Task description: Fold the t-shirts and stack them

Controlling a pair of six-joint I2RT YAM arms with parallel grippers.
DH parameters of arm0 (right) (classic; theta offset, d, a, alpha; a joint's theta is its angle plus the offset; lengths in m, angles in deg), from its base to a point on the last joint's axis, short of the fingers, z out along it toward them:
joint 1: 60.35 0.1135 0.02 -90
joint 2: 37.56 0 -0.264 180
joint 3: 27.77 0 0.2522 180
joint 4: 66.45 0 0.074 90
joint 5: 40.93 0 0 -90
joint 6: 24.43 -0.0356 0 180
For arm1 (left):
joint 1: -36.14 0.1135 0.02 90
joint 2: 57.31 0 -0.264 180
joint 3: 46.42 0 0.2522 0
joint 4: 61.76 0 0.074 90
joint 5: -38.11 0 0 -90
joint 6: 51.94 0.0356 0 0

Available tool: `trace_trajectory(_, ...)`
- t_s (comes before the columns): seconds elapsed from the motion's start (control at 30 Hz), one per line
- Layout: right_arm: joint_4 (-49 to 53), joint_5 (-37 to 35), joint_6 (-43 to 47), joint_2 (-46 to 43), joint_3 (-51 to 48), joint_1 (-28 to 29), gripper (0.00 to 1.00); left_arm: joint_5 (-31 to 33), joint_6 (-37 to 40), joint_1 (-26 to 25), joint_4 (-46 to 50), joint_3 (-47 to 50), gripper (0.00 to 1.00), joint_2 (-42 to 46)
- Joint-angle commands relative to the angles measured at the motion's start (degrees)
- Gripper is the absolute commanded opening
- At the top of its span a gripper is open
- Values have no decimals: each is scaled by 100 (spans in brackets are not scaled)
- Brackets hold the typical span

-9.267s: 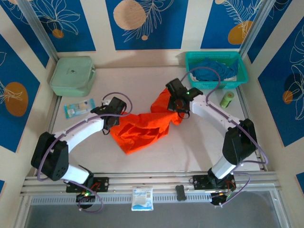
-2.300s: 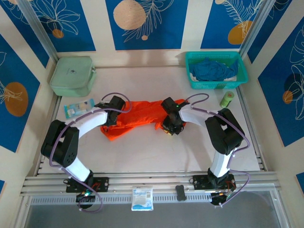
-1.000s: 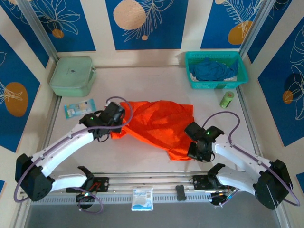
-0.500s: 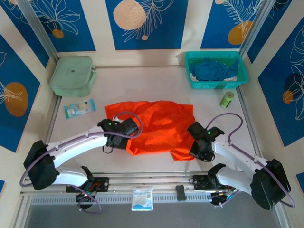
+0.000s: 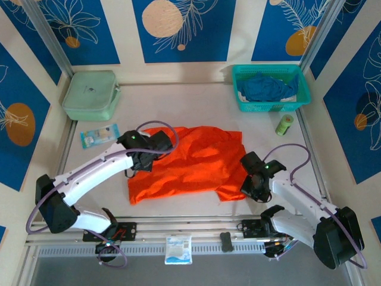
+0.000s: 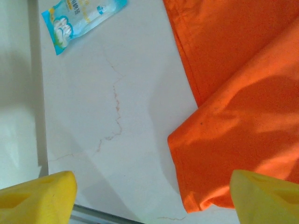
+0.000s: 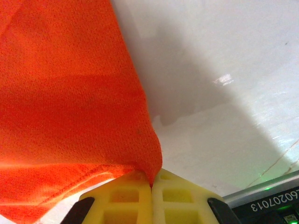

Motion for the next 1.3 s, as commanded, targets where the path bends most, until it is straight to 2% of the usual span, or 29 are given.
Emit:
trace_trajectory(0.0, -89, -73, -14, -209, 2, -354, 0, -351, 609, 631, -1025, 291, 68, -311)
trace_trajectory(0.1, -144, -76, 58, -384, 47, -748, 0, -880, 990, 1402, -2288, 463, 38, -929)
trace_trajectory(0.2, -171, -24, 239, -424, 111, -1118, 0, -1149, 1158, 1899, -2958, 173, 15, -1902)
trace_trajectory(0.3, -173, 1, 356, -385, 162, -1308, 0, -1315, 1292, 2077, -3244, -290, 2, -2829)
trace_trajectory(0.53, -241, 64, 366, -340, 78, -1566, 0, -1321, 1415, 2325, -3128, -1107, 0, -4216)
trace_trajectory(0.67, -309, 63, 366, -325, 34, -1772, 0, -1179, 1631, 2592, -2958, -1511, 0, -4494)
trace_trajectory(0.9, -523, 226, 463, -123, -72, -2183, 0, -1014, 2281, 3112, -2470, -2959, 0, -5082)
trace_trajectory(1.17, -688, 587, 446, -23, -230, -2089, 0, -1053, 2724, 3258, -2059, -4560, 0, -5938)
trace_trajectory(1.2, -685, 669, 462, -3, -229, -1994, 3, -1076, 2745, 3253, -2071, -4605, 0, -5924)
trace_trajectory(1.27, -564, 748, 536, 11, -128, -1807, 19, -1128, 2748, 3244, -2134, -4554, 0, -5744)
